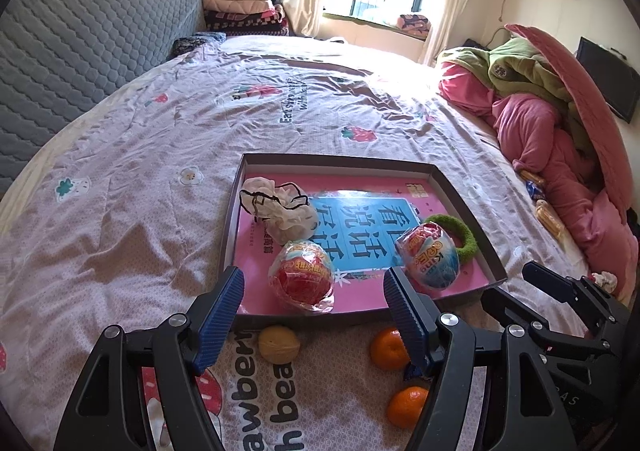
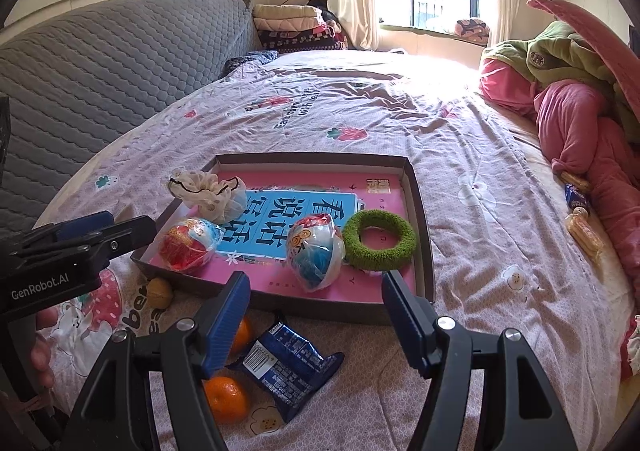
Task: Organize objects
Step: 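Withdraw both tools from the tray toward the oranges and blue snack packet, then grasp the blue snack packet with the right tool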
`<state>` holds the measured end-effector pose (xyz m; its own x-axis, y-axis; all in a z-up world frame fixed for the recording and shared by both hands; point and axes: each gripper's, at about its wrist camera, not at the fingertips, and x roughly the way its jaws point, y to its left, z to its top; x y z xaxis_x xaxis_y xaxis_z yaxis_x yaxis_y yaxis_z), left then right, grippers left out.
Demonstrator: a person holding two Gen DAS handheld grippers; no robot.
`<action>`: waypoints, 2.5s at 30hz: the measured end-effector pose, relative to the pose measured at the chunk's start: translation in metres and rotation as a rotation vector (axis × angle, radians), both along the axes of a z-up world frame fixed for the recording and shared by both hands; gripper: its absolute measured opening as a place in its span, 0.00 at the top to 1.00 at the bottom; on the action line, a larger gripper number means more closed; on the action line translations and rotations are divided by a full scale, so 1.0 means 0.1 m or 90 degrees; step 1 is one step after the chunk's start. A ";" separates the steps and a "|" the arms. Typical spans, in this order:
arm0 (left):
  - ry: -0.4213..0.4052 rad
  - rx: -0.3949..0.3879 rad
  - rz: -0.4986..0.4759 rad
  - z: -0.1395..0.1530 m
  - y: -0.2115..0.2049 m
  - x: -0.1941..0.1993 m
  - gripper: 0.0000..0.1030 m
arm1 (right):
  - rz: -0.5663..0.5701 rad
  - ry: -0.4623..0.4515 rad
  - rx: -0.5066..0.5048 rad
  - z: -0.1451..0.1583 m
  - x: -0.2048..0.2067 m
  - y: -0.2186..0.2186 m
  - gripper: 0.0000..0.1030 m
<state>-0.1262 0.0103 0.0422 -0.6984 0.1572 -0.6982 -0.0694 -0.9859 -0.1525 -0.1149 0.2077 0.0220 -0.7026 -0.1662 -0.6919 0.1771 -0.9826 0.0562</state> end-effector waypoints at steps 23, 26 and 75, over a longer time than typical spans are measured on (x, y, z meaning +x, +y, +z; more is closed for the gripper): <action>0.006 -0.017 -0.011 0.03 0.01 0.44 0.28 | 0.014 0.019 0.011 0.11 0.38 -0.03 0.34; 0.005 -0.024 -0.016 0.01 0.03 0.48 0.28 | 0.017 0.019 0.015 0.10 0.42 -0.04 0.34; -0.055 -0.074 -0.146 -0.65 0.68 0.96 0.28 | 0.027 -0.017 0.045 -0.21 0.67 0.09 0.34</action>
<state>-0.0303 0.0782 -0.0226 -0.5906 0.2192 -0.7766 -0.2840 -0.9573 -0.0542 -0.0474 0.2165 0.0009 -0.6774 -0.1450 -0.7212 0.2174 -0.9760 -0.0079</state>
